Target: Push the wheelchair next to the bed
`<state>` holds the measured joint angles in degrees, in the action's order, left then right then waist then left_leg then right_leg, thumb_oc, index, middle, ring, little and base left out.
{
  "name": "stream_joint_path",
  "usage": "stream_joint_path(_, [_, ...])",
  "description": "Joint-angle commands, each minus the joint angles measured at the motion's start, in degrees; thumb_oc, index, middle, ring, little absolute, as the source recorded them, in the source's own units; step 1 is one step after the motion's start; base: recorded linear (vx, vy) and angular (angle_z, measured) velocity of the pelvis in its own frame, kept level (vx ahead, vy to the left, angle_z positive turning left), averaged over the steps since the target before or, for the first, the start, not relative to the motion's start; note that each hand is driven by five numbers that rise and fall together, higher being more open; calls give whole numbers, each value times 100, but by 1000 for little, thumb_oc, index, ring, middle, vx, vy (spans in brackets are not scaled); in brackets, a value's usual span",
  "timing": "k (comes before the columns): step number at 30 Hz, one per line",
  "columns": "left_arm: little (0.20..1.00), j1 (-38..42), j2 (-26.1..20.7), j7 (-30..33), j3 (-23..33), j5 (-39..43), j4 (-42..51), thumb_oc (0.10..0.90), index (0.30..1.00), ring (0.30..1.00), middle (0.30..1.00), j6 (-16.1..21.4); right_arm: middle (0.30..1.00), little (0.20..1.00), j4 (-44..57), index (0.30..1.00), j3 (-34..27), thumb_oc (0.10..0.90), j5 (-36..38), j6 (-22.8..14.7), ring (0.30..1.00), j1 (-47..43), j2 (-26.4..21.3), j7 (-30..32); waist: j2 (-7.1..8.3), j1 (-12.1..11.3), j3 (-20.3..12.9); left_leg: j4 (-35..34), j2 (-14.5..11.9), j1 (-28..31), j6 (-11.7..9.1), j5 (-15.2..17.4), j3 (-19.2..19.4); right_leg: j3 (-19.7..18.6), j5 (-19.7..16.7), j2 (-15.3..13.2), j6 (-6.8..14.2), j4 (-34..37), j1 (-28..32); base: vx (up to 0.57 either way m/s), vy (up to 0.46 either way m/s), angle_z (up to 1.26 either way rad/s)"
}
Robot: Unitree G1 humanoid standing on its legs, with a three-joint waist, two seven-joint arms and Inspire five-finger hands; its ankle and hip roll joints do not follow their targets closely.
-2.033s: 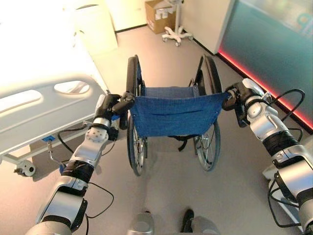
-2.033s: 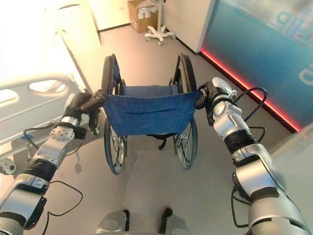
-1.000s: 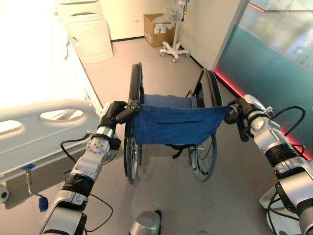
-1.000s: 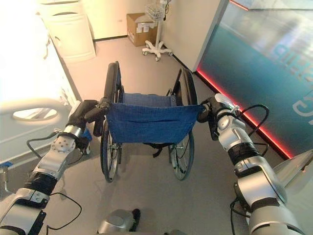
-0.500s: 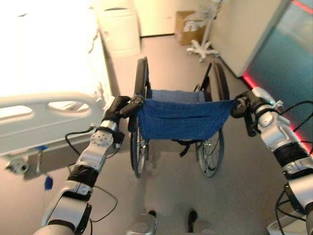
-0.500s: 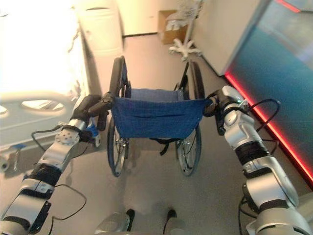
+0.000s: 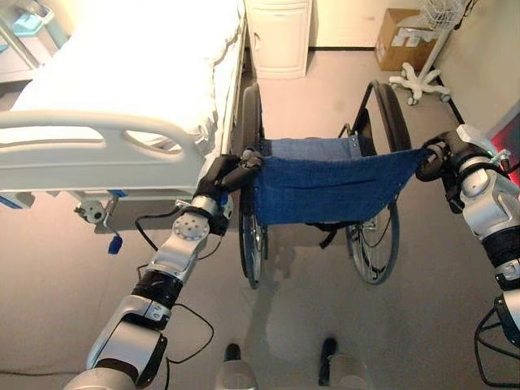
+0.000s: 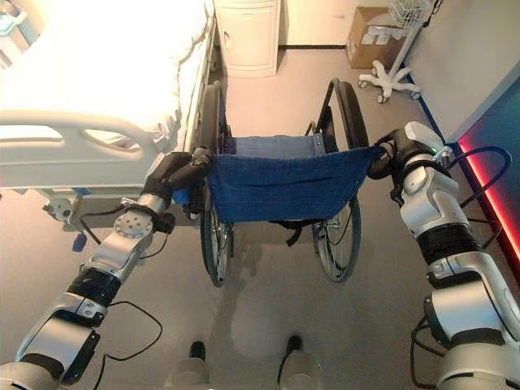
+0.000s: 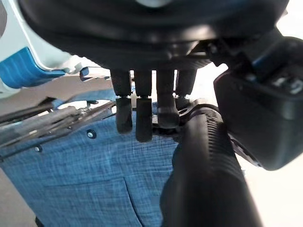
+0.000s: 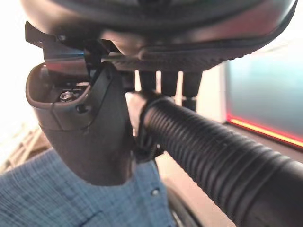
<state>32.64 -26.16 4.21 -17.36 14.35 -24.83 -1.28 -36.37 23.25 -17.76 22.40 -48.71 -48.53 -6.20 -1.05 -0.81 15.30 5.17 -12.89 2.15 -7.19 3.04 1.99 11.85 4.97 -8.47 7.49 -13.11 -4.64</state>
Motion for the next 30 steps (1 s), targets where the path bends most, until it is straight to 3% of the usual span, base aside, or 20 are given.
stream_joint_path(1, [300,-168,-203,-268,-791,-602,-356,400,300,300,300,136,300,300,409,300,783,400,-177,-620,300,151,267,-442,115,207,-5,-71,-379,49,9,-635,48,-121,40,-81,-304,-245,-46,105,-152,3])
stream_joint_path(5, [300,-94,-86,-286,-816,-676,-463,400,300,300,300,213,300,300,244,300,788,400,48,-400,300,100,274,-555,138,341,-86,153,-457,130,2,-854,385,35,69,50,-465,-157,32,85,-106,11])
stream_joint_path(6, [300,-87,-63,-241,-836,-674,-524,400,300,300,300,235,300,300,155,300,776,400,218,-348,300,133,294,-510,202,380,-107,613,-317,86,71,-795,428,61,49,65,-539,-111,80,163,-135,24])
stream_joint_path(8, [300,-94,-107,-201,-817,-687,-591,400,300,300,300,210,300,300,43,300,780,400,281,-342,300,180,468,-481,264,207,-107,610,467,-89,385,-239,-1,-204,-12,225,-480,-16,224,245,-157,20])
stream_joint_path(10, [300,-132,-115,-158,-801,-772,-584,400,300,300,300,205,300,300,-15,300,773,400,296,-358,300,238,606,-387,256,71,-75,482,885,-176,517,-68,-88,-294,-6,391,-457,53,393,201,-86,-20])
stream_joint_path(12, [300,-81,-212,-152,-823,-771,-571,400,300,300,300,232,300,300,-16,300,762,400,310,-308,300,268,678,-319,205,-158,46,450,1418,-801,556,-261,-53,-451,35,691,-467,200,718,136,-80,-42])
stream_joint_path(14, [300,-57,-297,-133,-841,-752,-607,400,300,300,300,289,300,300,-73,300,786,400,366,-382,300,251,699,-229,185,-381,164,506,1659,-1249,557,-463,-162,-631,86,844,-497,271,941,139,13,-94])
stream_joint_path(20, [300,-125,-505,-295,-682,-783,-757,400,300,300,300,308,300,300,49,300,751,400,287,-504,300,331,707,-382,206,-438,-25,262,1705,-694,865,-180,-333,-519,216,717,-380,-36,695,124,159,-38])
stream_joint_path(23, [300,-66,-555,-355,-699,-858,-784,400,300,300,300,248,300,300,-50,300,733,400,411,-536,300,320,748,-357,258,-496,-77,223,1753,-724,948,-146,-312,-518,182,698,-329,-316,680,53,116,-9])
stream_joint_path(26, [300,5,-607,-401,-758,-1034,-816,400,300,300,300,178,300,300,-122,300,692,400,500,-533,300,391,804,-313,323,-543,-105,225,1789,-777,1054,-108,-227,-496,-104,616,-181,-723,673,60,85,-19])
stream_joint_path(30, [300,74,-610,-330,-822,-1131,-1018,400,300,300,300,32,300,300,-427,300,675,400,320,-827,300,460,932,-331,345,-578,-173,358,1808,-793,1213,45,-197,-640,-535,471,-2,-1352,694,170,79,-31])
